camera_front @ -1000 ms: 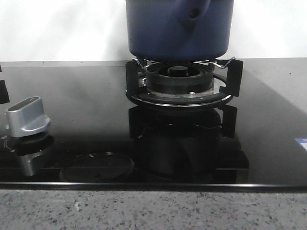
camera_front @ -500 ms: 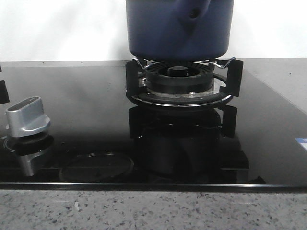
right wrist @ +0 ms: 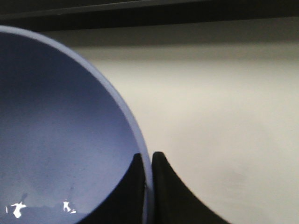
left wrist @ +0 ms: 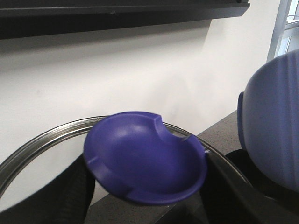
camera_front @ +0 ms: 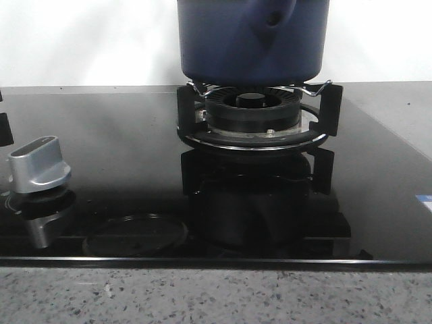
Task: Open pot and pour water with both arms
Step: 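Tilt the bowl with right gripper to pour water into saucepan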
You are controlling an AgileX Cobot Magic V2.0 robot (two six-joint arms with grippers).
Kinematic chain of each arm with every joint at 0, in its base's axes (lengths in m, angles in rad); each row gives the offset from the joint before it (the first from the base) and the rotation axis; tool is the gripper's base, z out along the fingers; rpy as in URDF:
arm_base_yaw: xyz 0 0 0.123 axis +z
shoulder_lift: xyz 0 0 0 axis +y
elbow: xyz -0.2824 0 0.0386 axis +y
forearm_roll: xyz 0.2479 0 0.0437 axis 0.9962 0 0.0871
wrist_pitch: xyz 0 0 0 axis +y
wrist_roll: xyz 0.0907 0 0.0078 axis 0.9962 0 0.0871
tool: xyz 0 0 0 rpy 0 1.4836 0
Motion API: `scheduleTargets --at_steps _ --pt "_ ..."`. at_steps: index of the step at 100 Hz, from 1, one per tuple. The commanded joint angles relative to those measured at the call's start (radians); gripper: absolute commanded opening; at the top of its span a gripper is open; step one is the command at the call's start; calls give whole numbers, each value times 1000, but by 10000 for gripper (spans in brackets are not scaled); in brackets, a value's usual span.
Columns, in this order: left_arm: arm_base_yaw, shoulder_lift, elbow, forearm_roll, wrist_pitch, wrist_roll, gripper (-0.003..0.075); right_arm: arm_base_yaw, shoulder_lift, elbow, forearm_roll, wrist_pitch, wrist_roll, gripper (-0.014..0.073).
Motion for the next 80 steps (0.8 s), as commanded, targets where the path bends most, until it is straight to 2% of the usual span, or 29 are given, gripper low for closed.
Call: scheduleTargets --at_steps 1,50,80 --pt "2 -57 -35 -87 13 -9 304 0 -50 -27 -16 -129 -6 -47" --pt "2 -57 -35 -87 13 -9 303 0 -50 -23 -16 -141 -6 -47" --pt "2 -57 -35 -87 13 -9 303 0 -46 71 -19 -351 -6 -47"
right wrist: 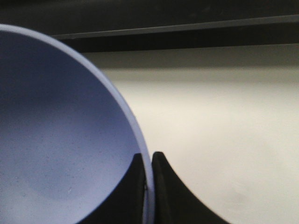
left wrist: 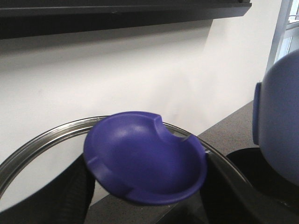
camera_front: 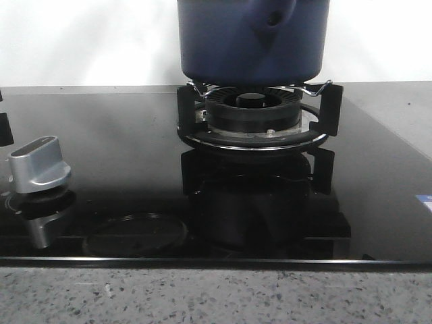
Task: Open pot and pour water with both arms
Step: 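Tilt the bowl with right gripper to pour water into saucepan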
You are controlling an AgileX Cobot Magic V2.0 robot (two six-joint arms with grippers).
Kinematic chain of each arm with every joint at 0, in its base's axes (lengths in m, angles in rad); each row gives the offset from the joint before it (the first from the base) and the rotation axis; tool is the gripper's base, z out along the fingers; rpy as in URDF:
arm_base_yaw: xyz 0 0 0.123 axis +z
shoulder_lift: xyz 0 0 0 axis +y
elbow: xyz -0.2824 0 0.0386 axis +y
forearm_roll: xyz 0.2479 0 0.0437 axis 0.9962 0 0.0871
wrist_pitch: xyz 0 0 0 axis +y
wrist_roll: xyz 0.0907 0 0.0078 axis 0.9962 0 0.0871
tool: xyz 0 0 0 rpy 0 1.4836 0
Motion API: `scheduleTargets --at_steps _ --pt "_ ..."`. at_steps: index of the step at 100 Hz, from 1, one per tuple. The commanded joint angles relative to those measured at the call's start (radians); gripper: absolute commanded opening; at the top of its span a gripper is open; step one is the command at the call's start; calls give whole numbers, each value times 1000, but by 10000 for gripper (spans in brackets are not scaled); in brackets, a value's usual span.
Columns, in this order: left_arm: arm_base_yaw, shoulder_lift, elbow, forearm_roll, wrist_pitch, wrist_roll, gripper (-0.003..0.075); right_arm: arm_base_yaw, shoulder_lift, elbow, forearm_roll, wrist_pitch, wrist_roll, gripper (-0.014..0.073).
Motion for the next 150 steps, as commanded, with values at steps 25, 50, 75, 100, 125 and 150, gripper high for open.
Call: scheduleTargets --at_steps 25,50,75,100,125,150 --pt "2 -57 -35 -87 15 -9 303 0 -42 3 -40 -202 -4 -47" --pt "2 -57 -35 -87 15 -9 303 0 -42 3 -40 -306 -4 -47" --pt "2 -57 -35 -87 15 -9 303 0 -42 3 -40 -308 -4 -47" --pt "2 -57 -35 -87 15 -9 303 0 -42 3 -40 -308 -4 -47" --pt "2 -57 -35 -87 15 -9 303 0 -42 3 -40 -308 -4 -47" --pt "2 -57 -35 -87 15 -9 303 0 -42 3 -40 -308 -4 -47"
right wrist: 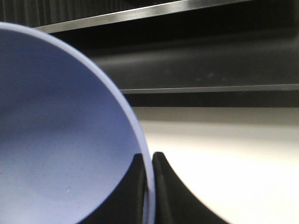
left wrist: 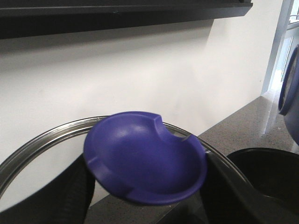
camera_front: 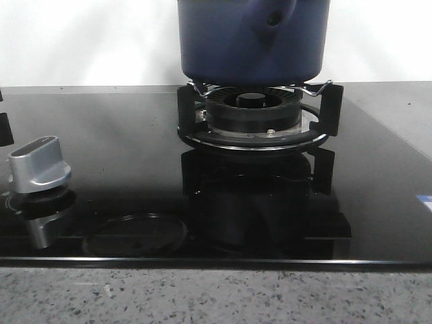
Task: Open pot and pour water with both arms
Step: 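Tilt the bowl with right gripper to pour water into saucepan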
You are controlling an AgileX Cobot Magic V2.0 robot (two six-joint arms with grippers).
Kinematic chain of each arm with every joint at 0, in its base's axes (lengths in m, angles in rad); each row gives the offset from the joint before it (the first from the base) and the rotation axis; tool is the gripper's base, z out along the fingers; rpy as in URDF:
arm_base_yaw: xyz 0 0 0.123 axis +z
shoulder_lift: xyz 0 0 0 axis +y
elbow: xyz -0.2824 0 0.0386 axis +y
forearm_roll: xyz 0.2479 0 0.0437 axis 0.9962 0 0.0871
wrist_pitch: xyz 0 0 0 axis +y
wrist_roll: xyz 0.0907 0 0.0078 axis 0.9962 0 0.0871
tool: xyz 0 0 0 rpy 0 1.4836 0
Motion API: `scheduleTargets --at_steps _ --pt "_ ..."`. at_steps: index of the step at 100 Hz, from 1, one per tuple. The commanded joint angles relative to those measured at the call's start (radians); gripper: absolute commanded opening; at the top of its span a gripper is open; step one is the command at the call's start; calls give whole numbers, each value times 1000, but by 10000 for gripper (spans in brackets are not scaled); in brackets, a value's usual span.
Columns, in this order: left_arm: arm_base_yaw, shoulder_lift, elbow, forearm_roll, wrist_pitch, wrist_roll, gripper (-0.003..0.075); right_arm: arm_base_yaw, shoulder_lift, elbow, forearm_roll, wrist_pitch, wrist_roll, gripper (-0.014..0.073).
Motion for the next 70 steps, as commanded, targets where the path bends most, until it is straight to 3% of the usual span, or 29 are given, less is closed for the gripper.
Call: scheduleTargets --at_steps 1,28,38,52,70 --pt "2 -57 -35 -87 18 -9 303 0 -42 -25 -7 -91 -4 -47" --pt "2 -57 -35 -87 18 -9 303 0 -42 -28 -7 -89 -4 -47" --pt "2 -57 -35 -87 18 -9 303 0 -46 -50 22 -22 -4 -47" --pt "2 -57 -35 -87 18 -9 303 -8 -46 -128 55 189 -4 -47" --pt "2 -57 -35 -87 18 -9 303 -23 -46 -303 55 602 -4 -47"
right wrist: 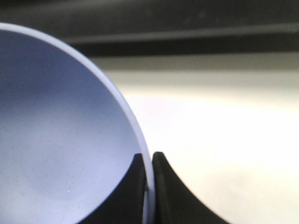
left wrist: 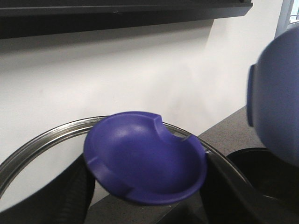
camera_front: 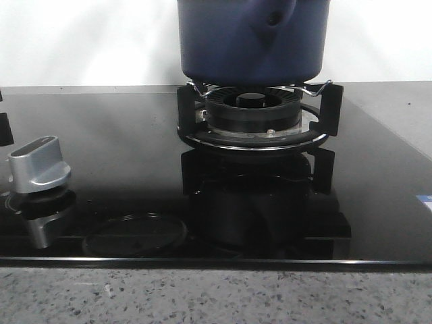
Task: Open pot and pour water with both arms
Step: 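Tilt the bowl with right gripper to pour water into saucepan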
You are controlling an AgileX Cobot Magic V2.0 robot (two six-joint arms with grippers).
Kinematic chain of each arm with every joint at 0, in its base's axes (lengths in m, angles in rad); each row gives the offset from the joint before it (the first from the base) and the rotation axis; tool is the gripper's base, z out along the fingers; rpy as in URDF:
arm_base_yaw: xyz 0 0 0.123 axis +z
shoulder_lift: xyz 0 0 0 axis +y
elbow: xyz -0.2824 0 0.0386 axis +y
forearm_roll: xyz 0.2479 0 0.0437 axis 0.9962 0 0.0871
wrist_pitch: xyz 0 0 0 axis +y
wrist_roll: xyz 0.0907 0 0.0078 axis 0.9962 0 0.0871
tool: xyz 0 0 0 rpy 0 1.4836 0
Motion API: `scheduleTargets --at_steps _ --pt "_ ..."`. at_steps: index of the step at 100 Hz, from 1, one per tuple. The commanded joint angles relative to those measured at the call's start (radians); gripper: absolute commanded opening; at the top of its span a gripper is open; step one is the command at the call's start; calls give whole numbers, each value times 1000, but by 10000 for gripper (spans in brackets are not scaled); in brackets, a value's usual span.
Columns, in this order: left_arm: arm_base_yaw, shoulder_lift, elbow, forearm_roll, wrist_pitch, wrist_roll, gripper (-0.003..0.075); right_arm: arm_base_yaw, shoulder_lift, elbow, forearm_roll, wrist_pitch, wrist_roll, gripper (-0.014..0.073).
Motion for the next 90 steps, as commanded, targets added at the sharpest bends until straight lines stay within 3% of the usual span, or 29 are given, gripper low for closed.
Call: scheduleTargets --at_steps 1,36,69,90 --pt "2 -57 -35 -87 20 -7 303 -13 -46 -116 5 147 -4 -47" --pt "0 -57 -35 -87 20 -7 303 -101 -44 -498 5 906 -4 -47" --pt "-59 -57 -35 -87 32 -7 304 -296 -42 -578 5 1292 -4 -47" --pt "-160 -53 -35 -87 22 -7 304 -449 -42 -568 8 1429 -13 -47"
